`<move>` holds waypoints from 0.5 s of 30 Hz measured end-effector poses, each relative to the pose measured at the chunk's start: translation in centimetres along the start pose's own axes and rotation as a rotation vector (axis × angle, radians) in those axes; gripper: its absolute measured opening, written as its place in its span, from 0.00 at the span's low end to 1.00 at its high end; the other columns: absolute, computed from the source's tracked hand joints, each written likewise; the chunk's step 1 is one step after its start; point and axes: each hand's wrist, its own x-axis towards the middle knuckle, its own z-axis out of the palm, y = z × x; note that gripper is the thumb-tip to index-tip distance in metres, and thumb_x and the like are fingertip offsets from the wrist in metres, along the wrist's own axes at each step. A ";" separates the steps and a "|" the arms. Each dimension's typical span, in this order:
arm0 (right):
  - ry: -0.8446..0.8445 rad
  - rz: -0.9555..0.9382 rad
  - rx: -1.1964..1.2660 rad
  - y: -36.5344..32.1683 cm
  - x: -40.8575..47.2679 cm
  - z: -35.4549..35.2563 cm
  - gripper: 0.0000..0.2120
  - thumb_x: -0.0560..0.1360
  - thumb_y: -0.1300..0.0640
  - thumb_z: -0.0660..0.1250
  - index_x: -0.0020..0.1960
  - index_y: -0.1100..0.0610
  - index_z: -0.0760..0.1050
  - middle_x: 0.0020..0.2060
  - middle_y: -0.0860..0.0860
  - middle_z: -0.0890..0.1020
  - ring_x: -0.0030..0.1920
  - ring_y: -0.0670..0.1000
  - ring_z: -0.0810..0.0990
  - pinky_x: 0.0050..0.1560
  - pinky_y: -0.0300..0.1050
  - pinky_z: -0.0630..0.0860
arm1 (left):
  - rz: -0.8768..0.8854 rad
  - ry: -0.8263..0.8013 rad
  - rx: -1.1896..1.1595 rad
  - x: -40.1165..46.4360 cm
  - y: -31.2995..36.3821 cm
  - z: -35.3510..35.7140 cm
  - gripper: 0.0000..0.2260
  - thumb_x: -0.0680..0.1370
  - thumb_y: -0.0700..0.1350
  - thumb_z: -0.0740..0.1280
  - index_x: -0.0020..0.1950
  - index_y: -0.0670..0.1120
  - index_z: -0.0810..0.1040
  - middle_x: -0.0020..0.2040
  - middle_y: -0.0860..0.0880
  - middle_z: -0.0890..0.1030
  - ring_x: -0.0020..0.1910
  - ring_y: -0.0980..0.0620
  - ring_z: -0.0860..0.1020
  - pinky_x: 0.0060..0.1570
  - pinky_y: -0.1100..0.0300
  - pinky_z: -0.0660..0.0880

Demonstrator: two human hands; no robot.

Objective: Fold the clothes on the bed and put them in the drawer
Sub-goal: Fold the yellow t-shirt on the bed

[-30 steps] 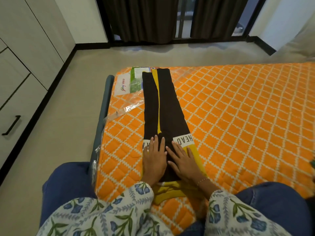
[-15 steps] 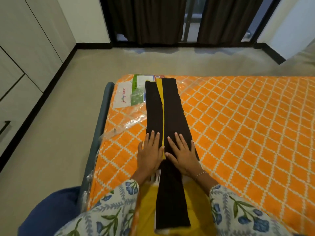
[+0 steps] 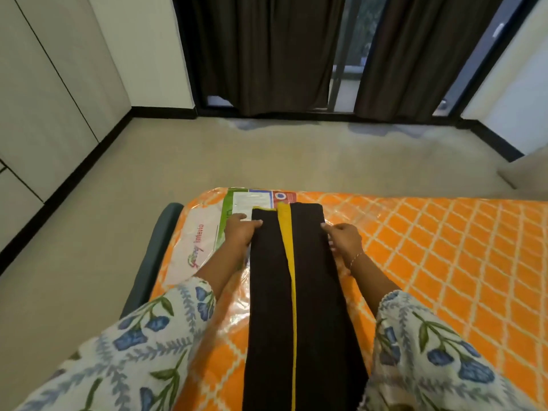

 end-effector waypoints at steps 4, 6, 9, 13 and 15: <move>-0.168 0.100 0.020 -2.0 3.8 0.1 0.14 0.71 0.57 0.74 0.32 0.60 0.73 0.32 0.54 0.76 0.36 0.53 0.75 0.36 0.45 0.72 | -0.008 -0.017 0.296 2.7 1.5 0.8 0.10 0.70 0.39 0.75 0.40 0.38 0.75 0.39 0.38 0.81 0.40 0.42 0.80 0.38 0.55 0.75; -0.167 0.056 0.041 -2.3 5.4 0.4 0.08 0.70 0.61 0.74 0.36 0.59 0.77 0.38 0.56 0.81 0.42 0.56 0.80 0.43 0.48 0.77 | 0.041 -0.030 0.367 3.5 2.0 0.9 0.13 0.73 0.39 0.73 0.33 0.41 0.72 0.28 0.45 0.77 0.32 0.46 0.75 0.33 0.58 0.71; -0.070 -0.031 0.081 -2.4 6.3 0.6 0.04 0.71 0.61 0.72 0.46 0.59 0.82 0.47 0.59 0.83 0.47 0.58 0.82 0.52 0.53 0.79 | 0.148 0.032 0.353 4.4 2.4 1.0 0.12 0.75 0.39 0.70 0.34 0.44 0.71 0.34 0.46 0.75 0.37 0.49 0.75 0.37 0.61 0.69; -0.072 -0.094 0.123 -3.5 4.9 -0.2 0.12 0.75 0.62 0.68 0.57 0.65 0.79 0.34 0.50 0.77 0.30 0.47 0.70 0.21 0.30 0.65 | 0.148 -0.052 0.207 2.7 3.9 1.0 0.12 0.76 0.34 0.67 0.35 0.43 0.71 0.29 0.46 0.69 0.16 0.60 0.67 0.15 0.71 0.59; -0.030 -0.185 0.145 -4.1 3.4 -1.3 0.13 0.75 0.64 0.67 0.59 0.66 0.78 0.33 0.47 0.76 0.28 0.45 0.71 0.21 0.28 0.63 | 0.190 -0.103 0.151 0.7 5.2 0.3 0.06 0.76 0.33 0.66 0.42 0.42 0.75 0.32 0.47 0.72 0.19 0.60 0.70 0.16 0.71 0.59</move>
